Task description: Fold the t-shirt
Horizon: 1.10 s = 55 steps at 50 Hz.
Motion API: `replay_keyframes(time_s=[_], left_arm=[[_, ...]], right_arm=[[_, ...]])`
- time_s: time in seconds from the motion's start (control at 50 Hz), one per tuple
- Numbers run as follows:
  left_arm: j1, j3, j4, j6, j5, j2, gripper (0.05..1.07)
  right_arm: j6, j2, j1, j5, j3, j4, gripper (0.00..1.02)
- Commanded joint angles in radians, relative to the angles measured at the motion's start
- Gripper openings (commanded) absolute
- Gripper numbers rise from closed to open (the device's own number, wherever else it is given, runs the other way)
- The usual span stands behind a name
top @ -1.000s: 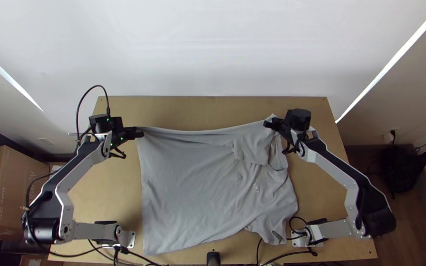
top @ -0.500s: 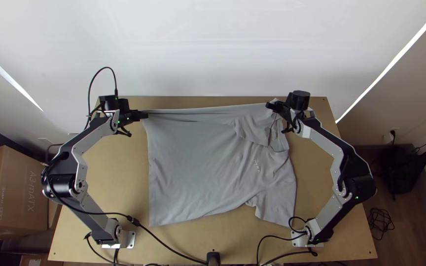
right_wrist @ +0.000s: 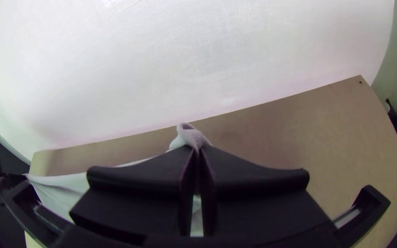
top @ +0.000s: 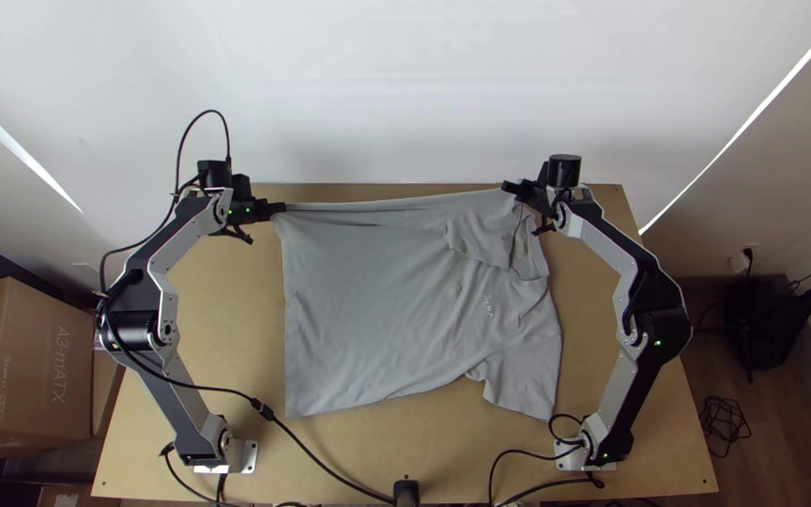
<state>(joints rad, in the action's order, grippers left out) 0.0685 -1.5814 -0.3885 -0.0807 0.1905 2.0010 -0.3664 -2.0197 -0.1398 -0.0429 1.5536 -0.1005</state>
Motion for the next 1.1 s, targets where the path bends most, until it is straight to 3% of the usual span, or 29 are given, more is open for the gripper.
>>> replay_keyframes(time_s=[0.0, 0.32, 0.8, 1.08], left_arm=[[-0.018, 0.040, -0.012, -0.044, -0.005, -0.084, 0.08], [-0.075, 0.201, -0.013, -0.122, 0.003, -0.260, 0.08], [-0.095, 0.425, 0.050, -0.177, 0.001, -0.372, 0.08], [-0.107, 0.500, 0.099, -0.202, -0.011, -0.390, 0.08]], right_arm=[[-0.020, -0.030, 0.025, -0.002, 0.068, -0.028, 0.02], [-0.028, -0.109, 0.040, -0.055, 0.243, -0.254, 0.02], [0.015, -0.096, 0.088, -0.089, 0.237, -0.455, 0.02], [0.057, -0.027, 0.097, -0.089, 0.125, -0.467, 0.02]])
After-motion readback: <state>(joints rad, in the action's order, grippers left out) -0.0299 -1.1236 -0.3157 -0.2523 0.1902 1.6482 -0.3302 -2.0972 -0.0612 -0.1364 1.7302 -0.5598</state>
